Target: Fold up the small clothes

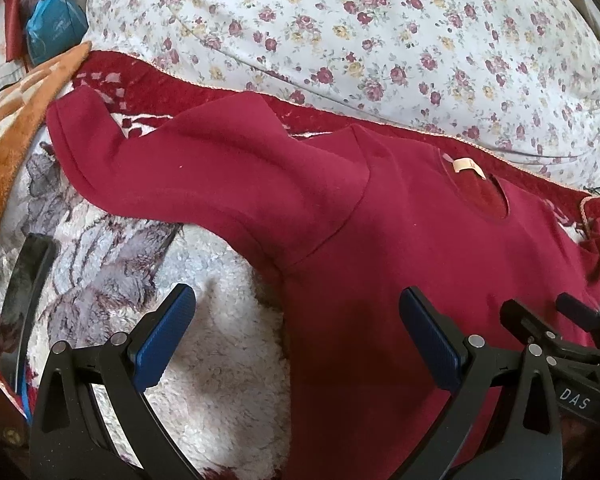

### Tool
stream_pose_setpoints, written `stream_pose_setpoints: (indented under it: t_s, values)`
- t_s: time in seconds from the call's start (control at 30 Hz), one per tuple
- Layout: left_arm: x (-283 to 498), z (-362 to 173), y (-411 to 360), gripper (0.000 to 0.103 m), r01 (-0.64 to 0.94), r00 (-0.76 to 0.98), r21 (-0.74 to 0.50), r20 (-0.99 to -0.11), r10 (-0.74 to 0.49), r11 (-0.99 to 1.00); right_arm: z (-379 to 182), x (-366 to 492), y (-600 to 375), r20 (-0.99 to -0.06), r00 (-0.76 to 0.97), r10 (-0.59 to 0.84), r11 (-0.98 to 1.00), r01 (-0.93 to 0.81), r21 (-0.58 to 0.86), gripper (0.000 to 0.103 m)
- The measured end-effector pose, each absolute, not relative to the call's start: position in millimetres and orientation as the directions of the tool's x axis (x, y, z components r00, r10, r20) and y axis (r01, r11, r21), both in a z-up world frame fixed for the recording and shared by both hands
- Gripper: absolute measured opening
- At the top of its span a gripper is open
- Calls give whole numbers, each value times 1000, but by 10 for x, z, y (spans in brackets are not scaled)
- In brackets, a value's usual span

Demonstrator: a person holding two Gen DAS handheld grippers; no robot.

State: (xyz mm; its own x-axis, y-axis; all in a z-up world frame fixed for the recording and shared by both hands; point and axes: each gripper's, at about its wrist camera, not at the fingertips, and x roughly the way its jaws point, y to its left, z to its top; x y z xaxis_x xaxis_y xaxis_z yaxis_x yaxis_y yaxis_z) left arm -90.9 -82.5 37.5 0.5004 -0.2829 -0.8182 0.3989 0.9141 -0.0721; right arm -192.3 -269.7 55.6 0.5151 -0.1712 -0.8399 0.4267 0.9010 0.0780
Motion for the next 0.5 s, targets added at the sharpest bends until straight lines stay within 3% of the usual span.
stream_pose_setpoints:
  t_s: [0.5]
  values:
    - [-908, 378, -824, 102, 391, 525, -44, -810, -263, 919, 538, -1912, -2726, -841, 513, -171, 901, 427, 77, 103]
